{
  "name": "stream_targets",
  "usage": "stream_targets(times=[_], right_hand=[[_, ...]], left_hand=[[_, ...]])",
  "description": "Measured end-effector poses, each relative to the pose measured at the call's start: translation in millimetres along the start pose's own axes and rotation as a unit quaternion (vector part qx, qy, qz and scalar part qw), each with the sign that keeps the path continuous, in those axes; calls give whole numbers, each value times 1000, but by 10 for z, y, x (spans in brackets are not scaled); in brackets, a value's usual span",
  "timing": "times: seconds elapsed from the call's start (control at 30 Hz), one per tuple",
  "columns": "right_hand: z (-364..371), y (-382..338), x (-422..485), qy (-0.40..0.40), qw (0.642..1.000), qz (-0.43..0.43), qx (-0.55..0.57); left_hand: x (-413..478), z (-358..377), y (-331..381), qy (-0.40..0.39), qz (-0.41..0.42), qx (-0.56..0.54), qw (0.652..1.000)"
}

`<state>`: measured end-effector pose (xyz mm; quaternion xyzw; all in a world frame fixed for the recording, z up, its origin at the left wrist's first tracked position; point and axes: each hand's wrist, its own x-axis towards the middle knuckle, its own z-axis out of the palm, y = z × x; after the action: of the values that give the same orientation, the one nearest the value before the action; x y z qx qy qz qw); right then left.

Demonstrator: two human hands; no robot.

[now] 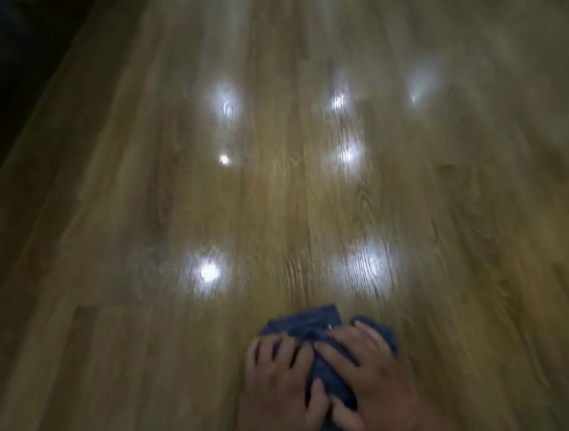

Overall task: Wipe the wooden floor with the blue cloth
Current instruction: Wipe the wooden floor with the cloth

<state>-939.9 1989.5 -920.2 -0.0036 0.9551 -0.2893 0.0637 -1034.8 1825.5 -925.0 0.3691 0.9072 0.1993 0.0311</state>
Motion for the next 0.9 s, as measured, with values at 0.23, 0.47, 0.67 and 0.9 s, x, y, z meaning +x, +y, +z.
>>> stream_targets(times=[0.23, 0.47, 0.67, 0.9], right_hand=[[-702, 825, 1387, 69, 992, -38, -96], [-1342, 1610, 2719, 133, 983, -21, -127], [-1586, 1948, 3319, 164, 978, 7, -126], [-1624, 1953, 3287, 139, 984, 2, -112]], left_hand=[[1571, -12, -81, 1, -13, 44, 999], [3270, 180, -385, 29, 8, 90, 995], [4060, 206, -549, 21, 1, 87, 996], [3721, -44, -750, -3, -93, -18, 995]])
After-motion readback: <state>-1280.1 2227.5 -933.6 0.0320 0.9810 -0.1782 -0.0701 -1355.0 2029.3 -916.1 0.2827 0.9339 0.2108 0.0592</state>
